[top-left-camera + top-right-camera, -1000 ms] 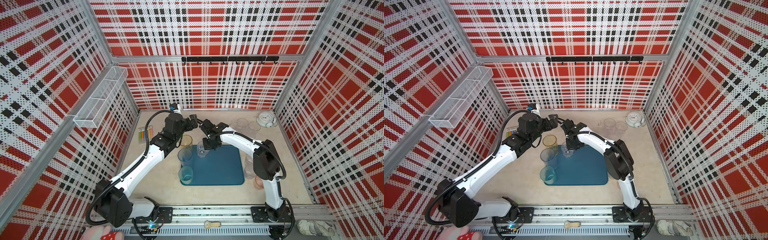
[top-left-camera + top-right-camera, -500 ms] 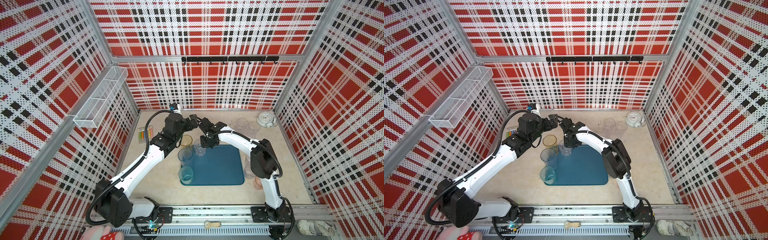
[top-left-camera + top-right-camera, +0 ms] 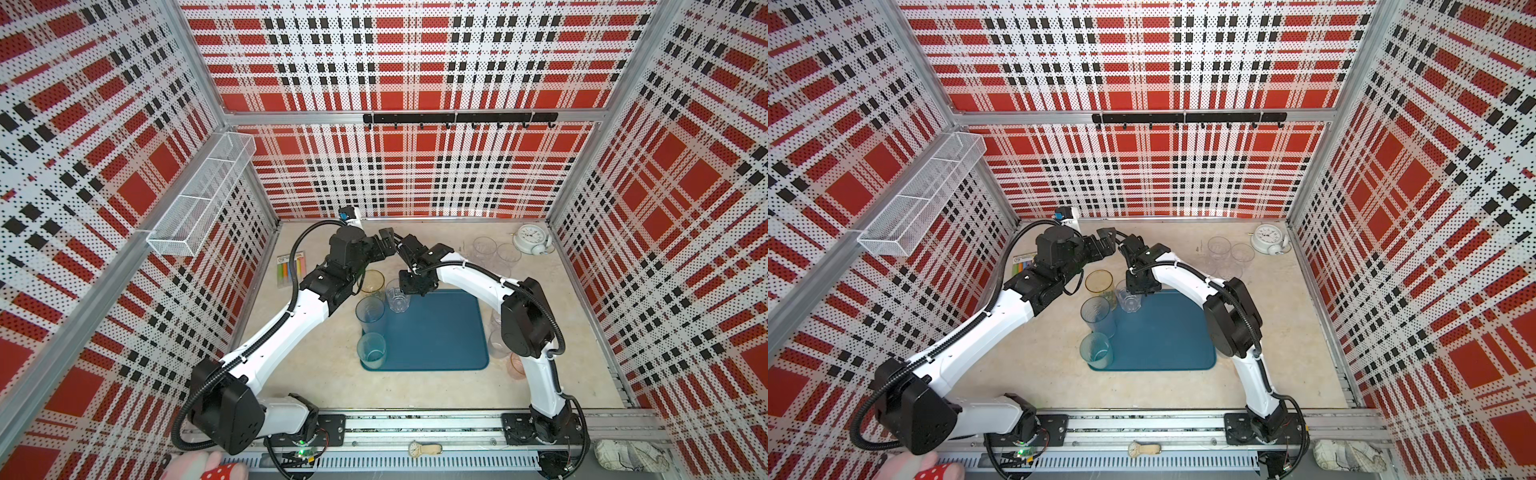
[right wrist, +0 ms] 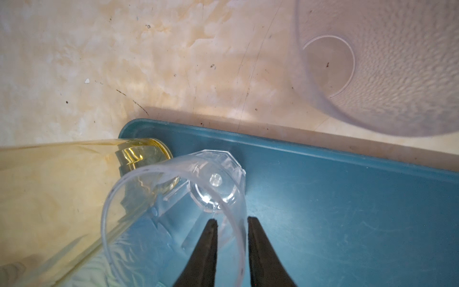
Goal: Place the glasses into the tray
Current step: Place the glass on the tray, then pick up the glass from the top-right of the table.
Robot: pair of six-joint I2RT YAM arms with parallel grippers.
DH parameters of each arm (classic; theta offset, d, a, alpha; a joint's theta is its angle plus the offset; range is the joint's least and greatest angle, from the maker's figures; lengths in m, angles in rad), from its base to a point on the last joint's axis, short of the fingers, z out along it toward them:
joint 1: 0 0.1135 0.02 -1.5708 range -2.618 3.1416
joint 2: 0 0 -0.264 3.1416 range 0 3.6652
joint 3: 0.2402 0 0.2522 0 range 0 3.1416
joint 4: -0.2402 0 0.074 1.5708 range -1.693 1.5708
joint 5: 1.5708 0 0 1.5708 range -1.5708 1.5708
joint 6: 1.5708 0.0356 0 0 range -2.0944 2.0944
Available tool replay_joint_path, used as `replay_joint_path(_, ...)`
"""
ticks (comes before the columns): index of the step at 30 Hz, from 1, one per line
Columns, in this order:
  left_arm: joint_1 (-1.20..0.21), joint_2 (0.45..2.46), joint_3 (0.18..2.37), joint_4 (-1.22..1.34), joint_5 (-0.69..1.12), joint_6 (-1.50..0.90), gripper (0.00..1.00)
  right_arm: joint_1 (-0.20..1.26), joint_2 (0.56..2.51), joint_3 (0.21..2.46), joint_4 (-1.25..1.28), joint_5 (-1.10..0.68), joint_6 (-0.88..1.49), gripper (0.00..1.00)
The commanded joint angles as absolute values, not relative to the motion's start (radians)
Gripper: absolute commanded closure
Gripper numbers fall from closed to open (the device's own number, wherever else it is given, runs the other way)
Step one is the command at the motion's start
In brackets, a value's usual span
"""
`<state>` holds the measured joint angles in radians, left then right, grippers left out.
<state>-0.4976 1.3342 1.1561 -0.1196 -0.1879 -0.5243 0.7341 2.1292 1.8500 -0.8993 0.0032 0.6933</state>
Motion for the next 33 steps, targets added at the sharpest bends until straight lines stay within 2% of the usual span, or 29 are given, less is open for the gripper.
replay_joint_path(1, -0.505, 1.324, 1.148, -0.115, -0.188, -0.522, 0.02, 0.718, 2.043, 1.848, -0.895, -0.004, 0.688, 0.68)
replay_joint_path(6, -0.551, 1.348, 1.18, -0.14, -0.254, -0.483, 0.02, 0.657, 1.922, 1.799, -0.868, -0.025, 0.67, 0.59)
replay_joint_path(12, -0.65, 1.428, 1.243, -0.163, -0.27, -0.44, 0.02, 0.519, 1.772, 1.669, -0.833, 0.001, 0.633, 0.54)
replay_joint_path(22, -0.822, 1.625, 1.321, -0.156, -0.178, -0.439, 0.02, 0.274, 1.612, 1.431, -0.762, 0.023, 0.638, 0.53)
replay_joint_path(33, -0.901, 1.799, 1.369, -0.207, -0.094, -0.434, 0.02, 0.065, 1.644, 1.341, -0.725, 0.103, 0.584, 0.54)
